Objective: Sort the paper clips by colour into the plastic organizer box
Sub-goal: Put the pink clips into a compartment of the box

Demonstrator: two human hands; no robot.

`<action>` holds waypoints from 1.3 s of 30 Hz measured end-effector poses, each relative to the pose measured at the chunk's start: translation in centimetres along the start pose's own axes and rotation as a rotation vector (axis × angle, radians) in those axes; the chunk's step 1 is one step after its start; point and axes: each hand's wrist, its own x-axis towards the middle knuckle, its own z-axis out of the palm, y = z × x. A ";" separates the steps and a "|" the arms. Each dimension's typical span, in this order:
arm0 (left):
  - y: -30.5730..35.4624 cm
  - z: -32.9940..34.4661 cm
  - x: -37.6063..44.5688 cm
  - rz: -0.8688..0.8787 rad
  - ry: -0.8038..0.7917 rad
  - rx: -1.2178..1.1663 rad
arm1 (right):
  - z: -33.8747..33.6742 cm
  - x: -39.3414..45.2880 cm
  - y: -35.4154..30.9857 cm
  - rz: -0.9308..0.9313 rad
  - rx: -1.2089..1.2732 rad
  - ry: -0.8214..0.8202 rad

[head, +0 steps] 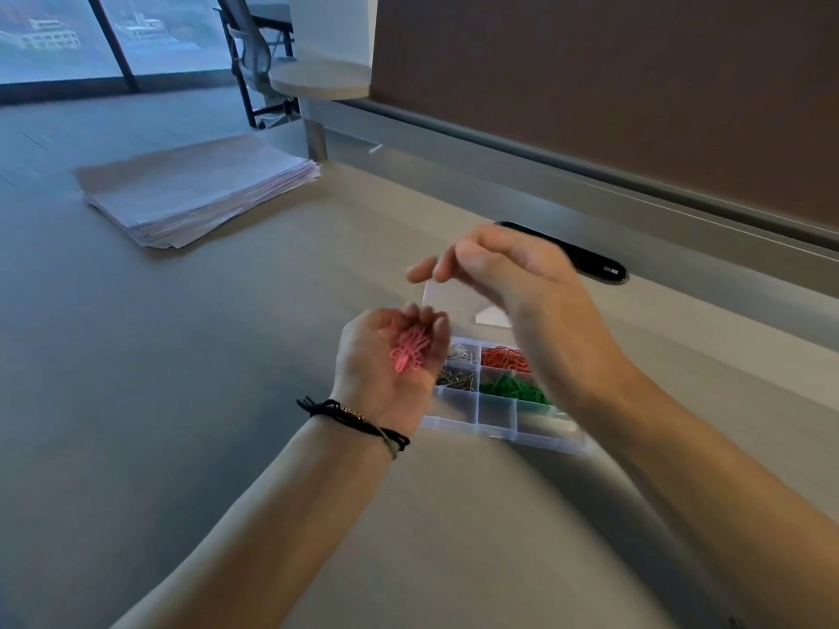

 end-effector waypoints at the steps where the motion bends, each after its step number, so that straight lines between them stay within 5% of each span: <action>1: 0.2 -0.2 0.2 0.019 0.012 0.040 | -1.0 -0.4 0.2 -0.022 -0.159 0.014; 4: 0.1 -0.6 0.5 0.109 -0.069 0.331 | -4.0 -1.8 2.1 0.047 -0.728 -0.164; 6: -0.4 -0.8 0.5 0.155 -0.188 0.559 | -4.9 -2.8 3.3 0.119 -0.886 -0.343; 10: -1.6 -0.8 0.2 0.253 -0.295 0.919 | -5.0 -4.0 4.9 0.178 -0.969 -0.436; 15: -2.5 -0.8 -0.2 0.440 -0.308 1.085 | -4.8 -4.1 6.2 0.123 -0.909 -0.380; 23: -2.7 -0.9 0.5 0.625 -0.270 1.155 | -4.8 -4.6 6.2 0.076 -0.929 -0.375; 39: -2.4 -1.9 0.3 0.528 -0.356 1.156 | -5.0 -4.6 6.6 0.068 -0.963 -0.403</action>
